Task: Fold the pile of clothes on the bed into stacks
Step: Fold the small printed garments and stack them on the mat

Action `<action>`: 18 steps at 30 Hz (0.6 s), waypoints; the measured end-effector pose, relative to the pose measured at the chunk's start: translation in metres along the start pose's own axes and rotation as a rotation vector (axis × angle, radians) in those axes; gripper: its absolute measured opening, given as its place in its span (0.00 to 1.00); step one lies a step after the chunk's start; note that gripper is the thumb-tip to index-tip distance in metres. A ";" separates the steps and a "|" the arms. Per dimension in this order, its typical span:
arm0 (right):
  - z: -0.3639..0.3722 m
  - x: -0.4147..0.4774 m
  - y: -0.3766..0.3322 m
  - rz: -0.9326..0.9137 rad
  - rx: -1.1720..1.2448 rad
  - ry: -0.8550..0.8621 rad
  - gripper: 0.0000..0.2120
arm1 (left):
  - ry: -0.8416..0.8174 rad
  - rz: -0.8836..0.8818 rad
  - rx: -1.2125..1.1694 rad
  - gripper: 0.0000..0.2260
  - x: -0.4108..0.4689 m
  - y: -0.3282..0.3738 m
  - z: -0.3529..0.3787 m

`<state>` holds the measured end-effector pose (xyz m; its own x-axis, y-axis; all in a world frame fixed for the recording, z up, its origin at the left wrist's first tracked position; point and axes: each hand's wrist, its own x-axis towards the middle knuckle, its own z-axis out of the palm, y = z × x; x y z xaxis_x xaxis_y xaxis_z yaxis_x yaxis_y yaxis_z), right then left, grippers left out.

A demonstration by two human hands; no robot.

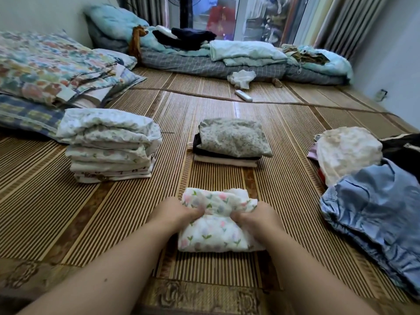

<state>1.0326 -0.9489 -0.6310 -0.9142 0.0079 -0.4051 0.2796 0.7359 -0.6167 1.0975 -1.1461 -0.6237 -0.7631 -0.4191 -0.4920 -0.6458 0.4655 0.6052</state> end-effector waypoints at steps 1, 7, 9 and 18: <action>0.002 0.002 -0.003 -0.007 -0.054 0.019 0.18 | 0.019 0.017 0.047 0.18 0.001 0.002 0.001; 0.004 0.004 -0.016 -0.074 -0.064 0.013 0.09 | 0.090 0.099 -0.080 0.06 0.005 0.014 0.012; 0.001 0.001 -0.012 -0.098 0.179 -0.040 0.07 | 0.026 0.082 -0.343 0.07 0.004 0.018 0.010; -0.048 0.000 -0.023 -0.195 0.832 -0.248 0.22 | -0.326 0.016 -0.996 0.18 0.014 0.050 -0.012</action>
<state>1.0115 -0.9335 -0.5841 -0.9050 -0.2838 -0.3170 0.3366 -0.0221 -0.9414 1.0545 -1.1382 -0.5925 -0.8365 -0.1195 -0.5347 -0.4362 -0.4452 0.7820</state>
